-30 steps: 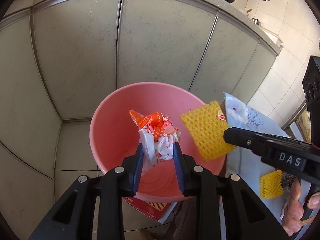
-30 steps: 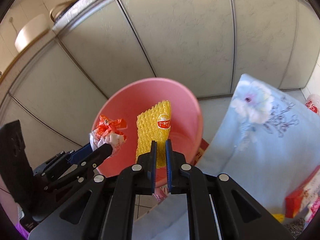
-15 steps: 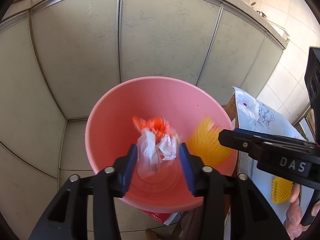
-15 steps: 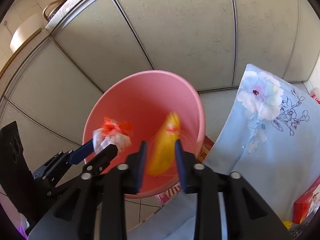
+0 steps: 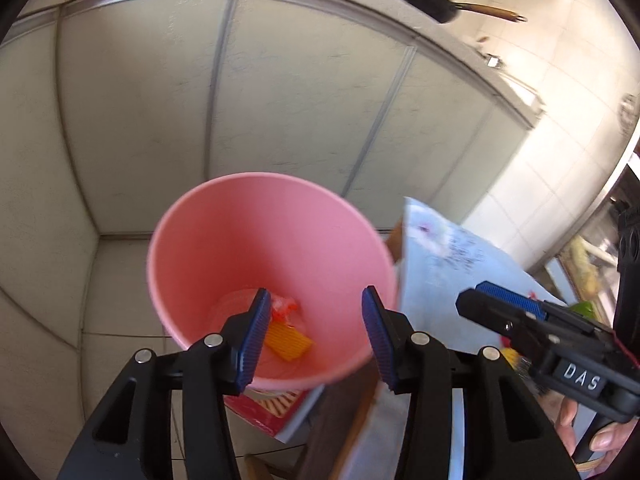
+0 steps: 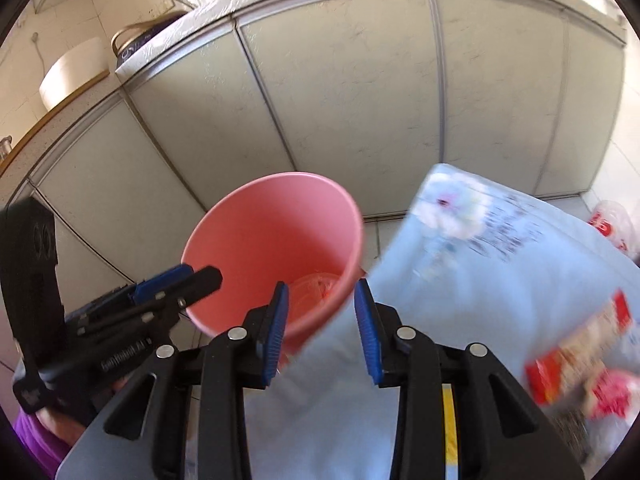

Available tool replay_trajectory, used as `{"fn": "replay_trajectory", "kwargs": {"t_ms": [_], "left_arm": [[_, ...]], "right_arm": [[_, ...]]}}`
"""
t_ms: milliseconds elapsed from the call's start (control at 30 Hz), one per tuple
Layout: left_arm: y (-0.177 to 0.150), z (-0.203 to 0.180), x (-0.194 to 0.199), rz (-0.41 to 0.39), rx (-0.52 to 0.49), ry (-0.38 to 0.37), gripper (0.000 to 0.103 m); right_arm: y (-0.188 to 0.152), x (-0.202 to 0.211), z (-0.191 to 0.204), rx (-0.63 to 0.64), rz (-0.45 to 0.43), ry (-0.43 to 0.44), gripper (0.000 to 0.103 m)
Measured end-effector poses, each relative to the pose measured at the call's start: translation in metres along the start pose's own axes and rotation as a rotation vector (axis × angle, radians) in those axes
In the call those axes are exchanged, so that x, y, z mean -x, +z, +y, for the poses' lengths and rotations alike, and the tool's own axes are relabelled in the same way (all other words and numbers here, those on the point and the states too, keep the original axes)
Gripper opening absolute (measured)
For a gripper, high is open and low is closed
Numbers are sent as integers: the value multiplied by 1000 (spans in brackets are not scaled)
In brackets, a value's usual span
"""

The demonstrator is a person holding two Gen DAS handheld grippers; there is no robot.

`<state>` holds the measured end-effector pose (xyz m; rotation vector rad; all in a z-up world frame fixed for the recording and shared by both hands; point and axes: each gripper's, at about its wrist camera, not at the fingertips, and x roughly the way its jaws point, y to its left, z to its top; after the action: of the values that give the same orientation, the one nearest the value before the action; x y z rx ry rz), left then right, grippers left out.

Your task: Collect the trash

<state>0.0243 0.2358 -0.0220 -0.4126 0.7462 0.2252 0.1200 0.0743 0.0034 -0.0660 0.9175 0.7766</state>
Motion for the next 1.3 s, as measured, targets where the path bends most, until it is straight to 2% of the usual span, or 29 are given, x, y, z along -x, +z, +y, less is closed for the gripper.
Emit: {"fn": "replay_trajectory", "kwargs": {"t_ms": [267,400,567,667,867,1100,1300], "left_arm": [[-21,-57,22,-16,-162,-91,46],[-35,-85,21,21,-213,-135,46],[-52,-113,19,64,-281,-176,46],[-58,-128,19,82,-309,-205,46],[-70,-163,22,99,-404,-260,46],[-80,-194,21,124,-473,-295,46],[-78,-206,15,133,-509,-293,46]], "right_arm": [[-57,91,-46,-57,-98,-107,35],[-89,130,-74,-112,-140,-184,35],[-139,164,-111,-187,-141,-299,35],[-167,176,-131,-243,-140,-360,35],[-209,187,-168,-365,-126,-389,35],[-223,184,-171,-358,-90,-364,35],[-233,200,-174,-370,-101,-394,35]]}}
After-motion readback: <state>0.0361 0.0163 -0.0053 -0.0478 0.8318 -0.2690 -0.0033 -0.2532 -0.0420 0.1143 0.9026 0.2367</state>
